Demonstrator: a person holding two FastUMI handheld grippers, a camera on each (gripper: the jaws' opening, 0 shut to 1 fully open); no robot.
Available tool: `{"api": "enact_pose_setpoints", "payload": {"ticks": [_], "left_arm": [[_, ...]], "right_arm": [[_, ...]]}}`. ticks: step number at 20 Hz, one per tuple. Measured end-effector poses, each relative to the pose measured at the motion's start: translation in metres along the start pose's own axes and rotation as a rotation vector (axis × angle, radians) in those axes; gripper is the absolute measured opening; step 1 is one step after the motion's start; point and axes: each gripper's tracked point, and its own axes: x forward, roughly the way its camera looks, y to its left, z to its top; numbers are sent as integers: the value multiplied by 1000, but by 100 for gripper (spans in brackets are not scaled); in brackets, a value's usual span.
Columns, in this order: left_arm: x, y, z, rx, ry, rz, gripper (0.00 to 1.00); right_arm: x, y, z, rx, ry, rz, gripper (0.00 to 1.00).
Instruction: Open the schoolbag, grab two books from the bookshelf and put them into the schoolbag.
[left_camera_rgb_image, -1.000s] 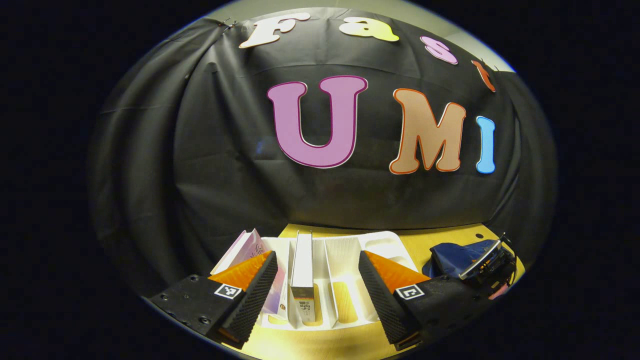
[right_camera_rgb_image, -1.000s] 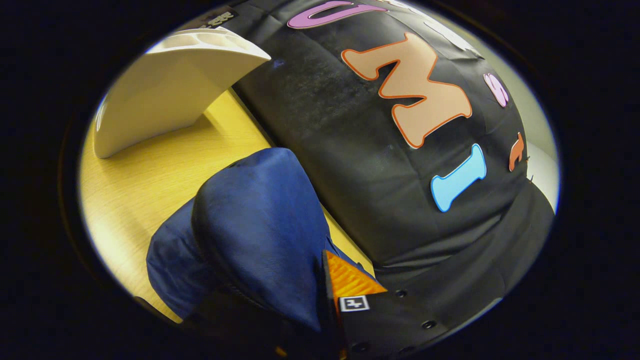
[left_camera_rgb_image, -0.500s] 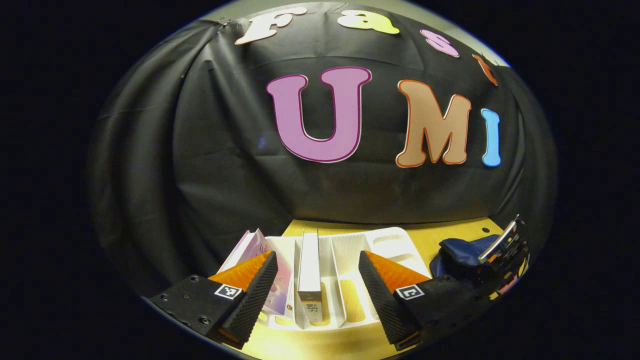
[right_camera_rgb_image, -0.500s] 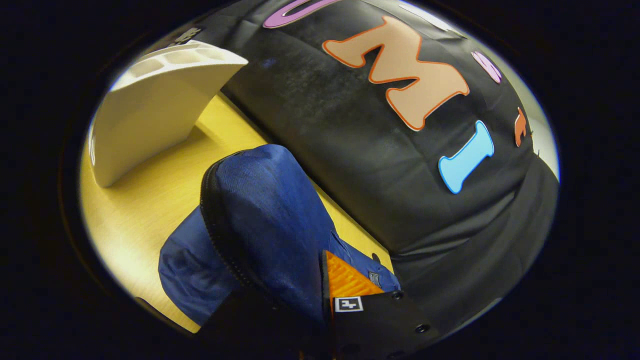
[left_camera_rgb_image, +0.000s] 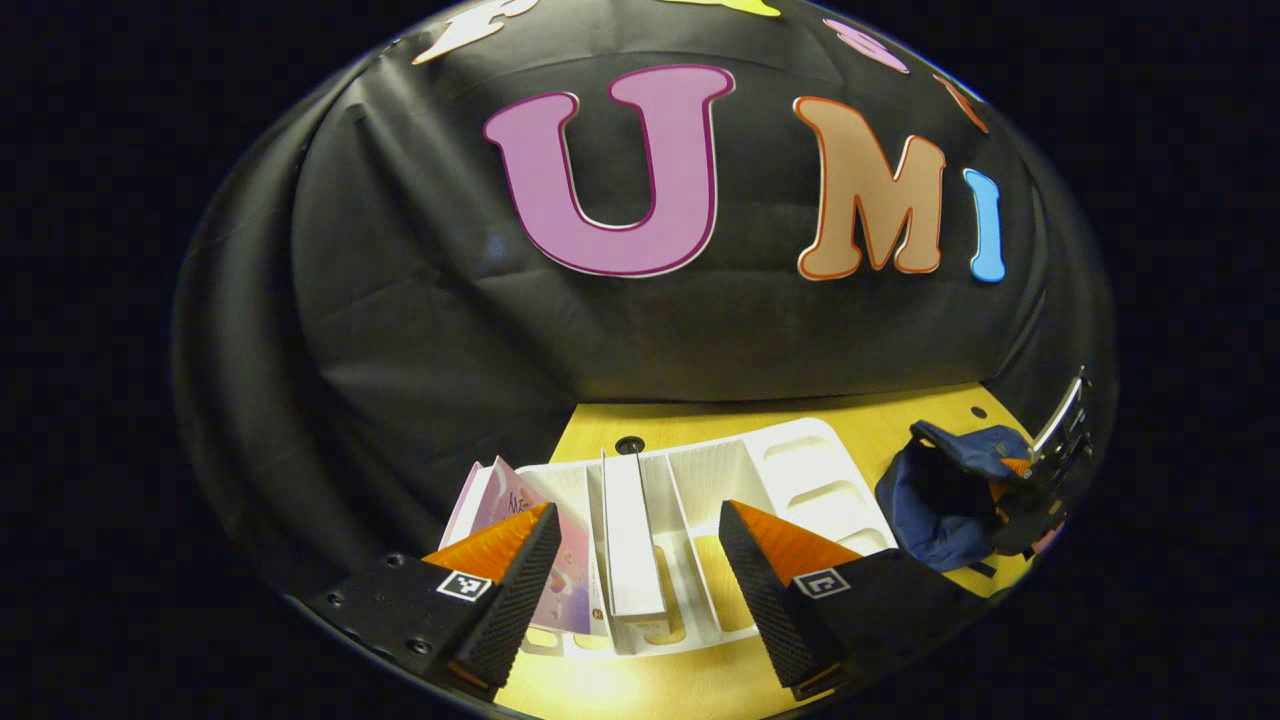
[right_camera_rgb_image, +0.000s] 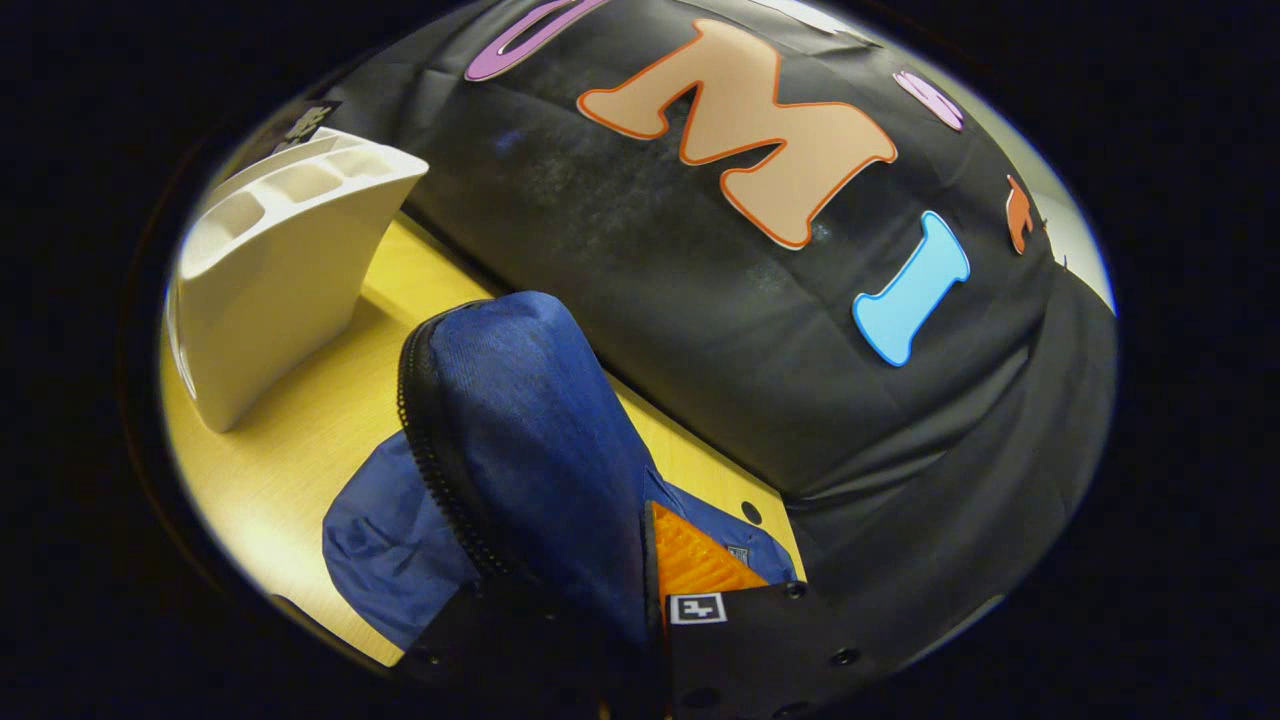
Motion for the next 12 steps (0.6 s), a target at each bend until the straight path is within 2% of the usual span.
{"api": "enact_pose_setpoints", "payload": {"ticks": [4, 8, 10, 11, 12], "left_arm": [[23, 8, -11, -59, 115, -25, 92], [39, 6, -34, -123, 289, -85, 90], [43, 1, -43, -145, 379, -120, 86], [45, -1, -46, -150, 423, -135, 87], [47, -2, -50, -155, 466, -145, 82]], "right_arm": [[-2, -19, 9, 49, -12, -25, 7], [-4, -32, 13, 64, -21, -43, 7], [-5, -32, 12, 62, -25, -43, 8], [-6, -32, 13, 59, -29, -42, 7], [-8, -33, 12, 58, -33, -42, 7]]}}
